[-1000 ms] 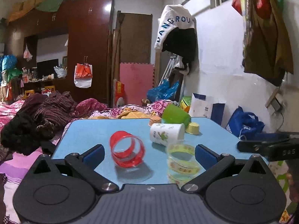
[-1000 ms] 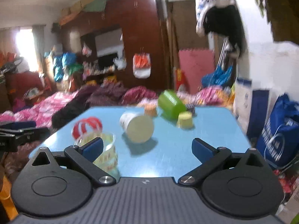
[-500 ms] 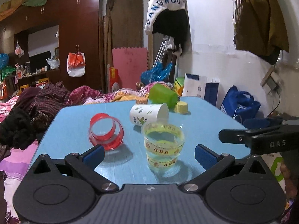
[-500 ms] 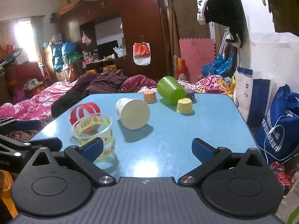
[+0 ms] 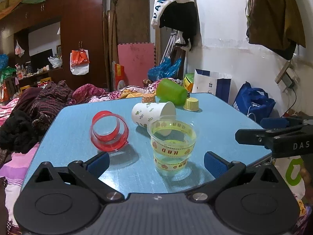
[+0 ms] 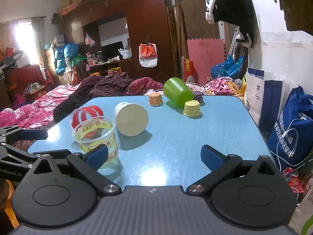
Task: Flip cup upright
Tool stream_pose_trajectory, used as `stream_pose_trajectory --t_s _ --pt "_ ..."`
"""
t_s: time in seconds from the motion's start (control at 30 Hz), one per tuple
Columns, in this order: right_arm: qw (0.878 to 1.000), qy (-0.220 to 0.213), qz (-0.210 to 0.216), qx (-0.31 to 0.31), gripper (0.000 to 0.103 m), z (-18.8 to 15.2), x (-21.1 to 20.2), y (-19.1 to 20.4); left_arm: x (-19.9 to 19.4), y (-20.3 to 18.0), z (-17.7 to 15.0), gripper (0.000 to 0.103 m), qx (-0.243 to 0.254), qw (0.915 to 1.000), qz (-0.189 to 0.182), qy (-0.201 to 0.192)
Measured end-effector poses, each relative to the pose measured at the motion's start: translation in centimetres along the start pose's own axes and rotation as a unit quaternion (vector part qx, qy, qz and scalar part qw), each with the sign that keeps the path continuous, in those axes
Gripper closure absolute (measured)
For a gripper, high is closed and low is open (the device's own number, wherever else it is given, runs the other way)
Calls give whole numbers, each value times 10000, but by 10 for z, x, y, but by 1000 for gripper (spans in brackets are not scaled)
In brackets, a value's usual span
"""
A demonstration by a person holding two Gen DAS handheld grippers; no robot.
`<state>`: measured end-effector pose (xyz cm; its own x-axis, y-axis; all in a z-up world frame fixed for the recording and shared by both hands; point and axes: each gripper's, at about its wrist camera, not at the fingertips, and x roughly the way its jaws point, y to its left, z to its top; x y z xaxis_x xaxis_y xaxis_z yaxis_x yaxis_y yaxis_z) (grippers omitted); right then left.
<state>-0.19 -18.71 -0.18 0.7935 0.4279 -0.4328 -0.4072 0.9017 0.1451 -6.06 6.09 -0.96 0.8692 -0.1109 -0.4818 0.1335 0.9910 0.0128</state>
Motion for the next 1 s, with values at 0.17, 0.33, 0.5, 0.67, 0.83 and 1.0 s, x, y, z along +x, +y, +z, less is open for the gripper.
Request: stream_pose_trajectory --t_s 0.17,0.33,0.5,0.67,0.83,1.0 --pt "10000 -26 7 -46 1 0 -2 0 1 0 1 0 -2 10000 -37 18" --pt "10000 -36 14 -60 1 -1 -3 1 1 -1 0 0 7 10000 -71 22" --pt "9999 -43 24 -112 1 1 -5 3 1 -2 0 0 29 10000 -89 26" --pt "9999 -45 23 -119 1 1 -6 3 1 -2 0 0 21 10000 -92 24" --pt "9999 -41 25 -121 1 1 -6 4 0 0 1 0 -1 10000 -97 14" --pt "9999 -43 20 -120 1 1 -6 4 0 0 0 0 -5 9999 -104 14"
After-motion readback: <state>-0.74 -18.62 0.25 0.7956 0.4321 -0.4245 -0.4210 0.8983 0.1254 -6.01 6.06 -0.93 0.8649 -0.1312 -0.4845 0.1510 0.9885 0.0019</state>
